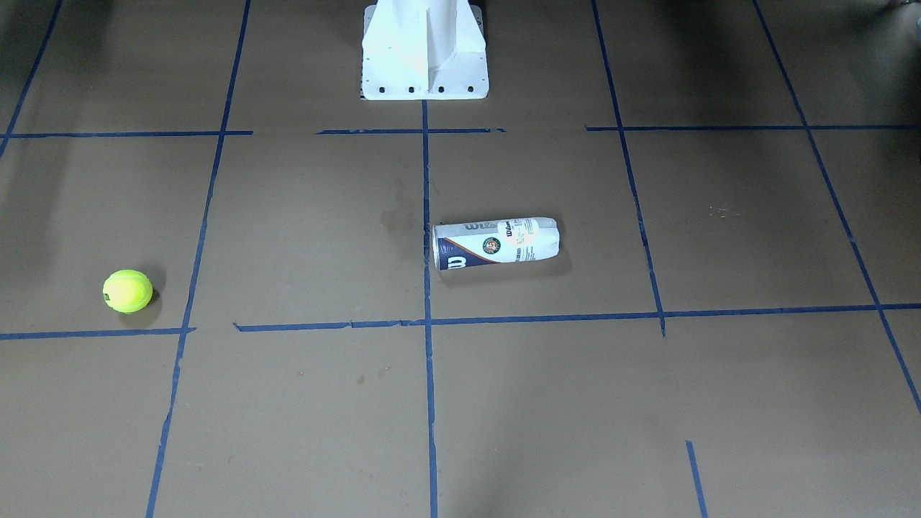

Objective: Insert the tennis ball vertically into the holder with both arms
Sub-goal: 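Move the left gripper toward the white cup lying on its side, then lower the left gripper over the white cup and close on it, then hold the white cup with the left gripper and lift it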

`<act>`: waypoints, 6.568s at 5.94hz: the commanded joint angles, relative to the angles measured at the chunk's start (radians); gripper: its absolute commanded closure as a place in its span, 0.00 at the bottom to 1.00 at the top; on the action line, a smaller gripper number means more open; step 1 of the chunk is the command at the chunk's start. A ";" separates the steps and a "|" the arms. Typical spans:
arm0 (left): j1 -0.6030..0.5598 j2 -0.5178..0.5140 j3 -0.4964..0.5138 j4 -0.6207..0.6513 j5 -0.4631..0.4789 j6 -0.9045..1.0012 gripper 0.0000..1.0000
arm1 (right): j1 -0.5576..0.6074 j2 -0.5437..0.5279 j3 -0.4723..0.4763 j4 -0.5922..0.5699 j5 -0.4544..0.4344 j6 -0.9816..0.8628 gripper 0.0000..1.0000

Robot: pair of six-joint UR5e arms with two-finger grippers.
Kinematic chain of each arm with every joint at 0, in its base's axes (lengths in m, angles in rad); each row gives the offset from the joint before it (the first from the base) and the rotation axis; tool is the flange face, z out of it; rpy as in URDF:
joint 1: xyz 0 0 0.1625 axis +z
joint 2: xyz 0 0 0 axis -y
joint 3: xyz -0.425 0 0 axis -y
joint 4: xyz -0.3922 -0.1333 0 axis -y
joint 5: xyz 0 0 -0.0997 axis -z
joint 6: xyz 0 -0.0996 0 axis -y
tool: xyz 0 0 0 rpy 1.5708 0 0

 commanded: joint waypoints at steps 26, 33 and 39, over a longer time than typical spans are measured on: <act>0.905 -0.830 0.256 -0.353 0.377 -0.090 0.00 | 0.004 0.058 0.036 0.027 0.037 0.007 0.00; 0.938 -0.859 0.311 -0.362 0.420 -0.090 0.00 | 0.004 0.058 0.036 0.027 0.038 0.007 0.00; 0.967 -0.862 0.389 -0.431 0.494 -0.090 0.00 | 0.004 0.054 0.034 0.027 0.038 0.007 0.00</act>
